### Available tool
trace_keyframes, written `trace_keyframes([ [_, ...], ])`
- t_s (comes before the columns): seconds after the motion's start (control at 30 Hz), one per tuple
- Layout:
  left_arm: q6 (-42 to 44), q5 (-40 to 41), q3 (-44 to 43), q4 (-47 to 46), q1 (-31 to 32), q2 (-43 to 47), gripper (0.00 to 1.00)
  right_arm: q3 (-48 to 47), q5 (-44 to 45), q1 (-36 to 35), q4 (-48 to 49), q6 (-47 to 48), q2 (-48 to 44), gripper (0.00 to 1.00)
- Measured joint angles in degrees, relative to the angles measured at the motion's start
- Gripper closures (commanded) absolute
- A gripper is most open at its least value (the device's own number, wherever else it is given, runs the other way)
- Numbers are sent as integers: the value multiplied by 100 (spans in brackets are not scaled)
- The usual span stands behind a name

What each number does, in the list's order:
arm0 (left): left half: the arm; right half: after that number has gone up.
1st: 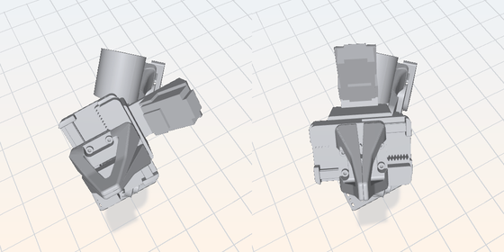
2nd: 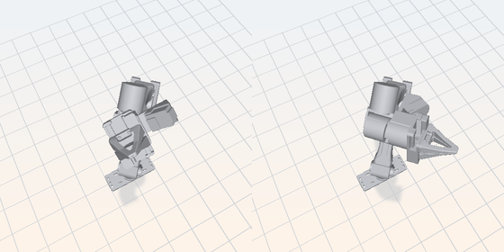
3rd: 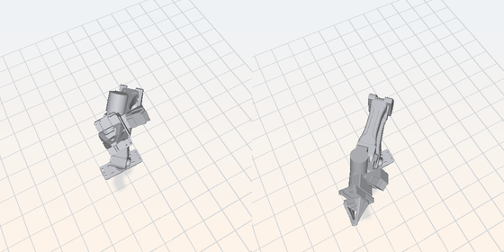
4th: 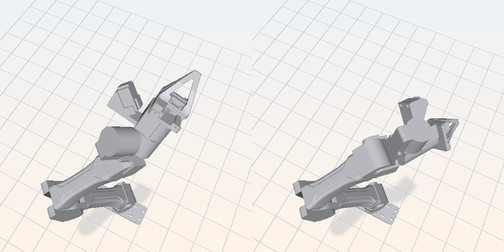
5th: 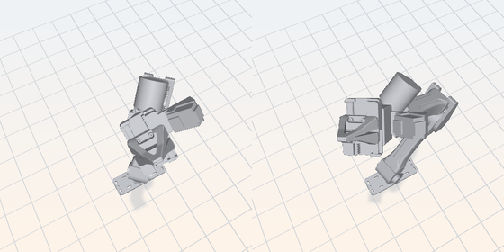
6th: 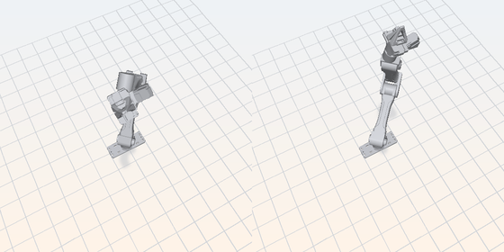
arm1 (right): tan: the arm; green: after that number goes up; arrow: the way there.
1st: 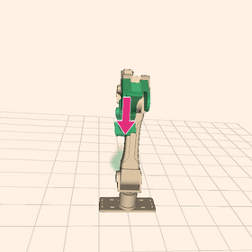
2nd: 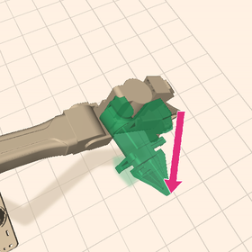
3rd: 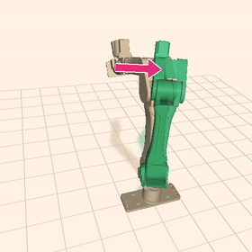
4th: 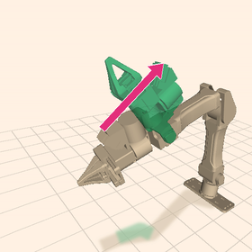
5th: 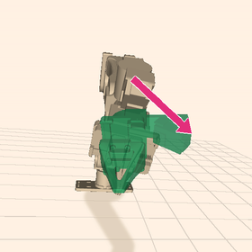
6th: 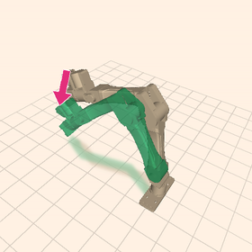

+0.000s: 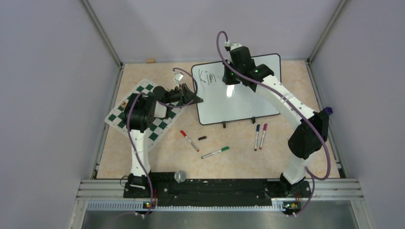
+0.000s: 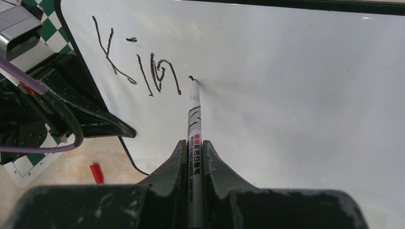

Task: Write a sentence on the whiteboard

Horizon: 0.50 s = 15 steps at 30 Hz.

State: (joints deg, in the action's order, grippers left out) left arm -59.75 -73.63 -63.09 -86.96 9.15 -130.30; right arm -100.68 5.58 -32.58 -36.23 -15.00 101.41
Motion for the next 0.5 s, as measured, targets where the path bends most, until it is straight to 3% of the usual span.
trace_keyframes([
  [0.5,26,61,55,2,-11,2,100,-37,264,-7,-195,-2,2,100],
])
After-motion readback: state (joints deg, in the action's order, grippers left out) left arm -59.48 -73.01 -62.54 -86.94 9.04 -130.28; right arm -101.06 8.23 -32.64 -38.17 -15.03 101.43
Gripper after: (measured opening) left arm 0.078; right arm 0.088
